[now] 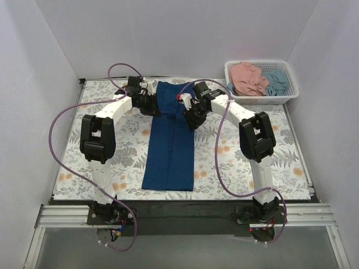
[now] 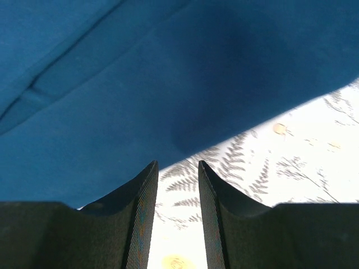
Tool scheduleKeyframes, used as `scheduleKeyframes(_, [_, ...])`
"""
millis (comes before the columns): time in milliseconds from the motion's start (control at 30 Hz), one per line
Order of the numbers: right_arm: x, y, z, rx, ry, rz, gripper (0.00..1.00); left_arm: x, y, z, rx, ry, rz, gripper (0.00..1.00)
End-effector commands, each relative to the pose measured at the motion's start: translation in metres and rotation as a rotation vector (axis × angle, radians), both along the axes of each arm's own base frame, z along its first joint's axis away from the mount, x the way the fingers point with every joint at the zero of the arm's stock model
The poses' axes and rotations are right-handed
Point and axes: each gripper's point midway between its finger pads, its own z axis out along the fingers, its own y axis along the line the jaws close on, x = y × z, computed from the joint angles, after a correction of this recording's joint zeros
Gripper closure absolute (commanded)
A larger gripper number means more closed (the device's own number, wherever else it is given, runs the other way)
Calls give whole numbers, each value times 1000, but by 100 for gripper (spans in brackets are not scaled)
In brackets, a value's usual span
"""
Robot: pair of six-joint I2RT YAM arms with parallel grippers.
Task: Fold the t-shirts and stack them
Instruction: Fold the tshirt
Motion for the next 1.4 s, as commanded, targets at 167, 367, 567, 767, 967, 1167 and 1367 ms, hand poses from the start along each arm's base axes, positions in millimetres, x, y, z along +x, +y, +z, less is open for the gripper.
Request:
scheduleKeyframes(167, [-4, 2, -35, -83, 3, -22, 61, -59, -3, -19, -61, 89, -21, 83])
scheduleKeyframes(367, [17, -15, -50, -153, -49, -76, 62, -54, 4, -48, -12, 111, 2, 86])
scheduleKeyframes(567, [47, -35, -61, -184, -78, -138, 62, -36, -1, -65, -16, 133, 10, 88])
scheduleKeyframes(767, [70, -34, -57, -163, -110, -160, 62, -13, -3, -65, -9, 106, 29, 89])
scheduleKeyframes(967, [89, -25, -24, -111, -183, -162, 58, 3, -7, -45, -32, 55, 17, 84])
scheduleKeyframes(1167, [80, -1, 109, 118, -362, -54, 37, 11, -20, 77, -100, -210, -144, 68])
scheduleKeyframes(1367, [41, -9, 242, 252, -641, 91, 27, -36, -6, 212, -67, -617, -270, 19])
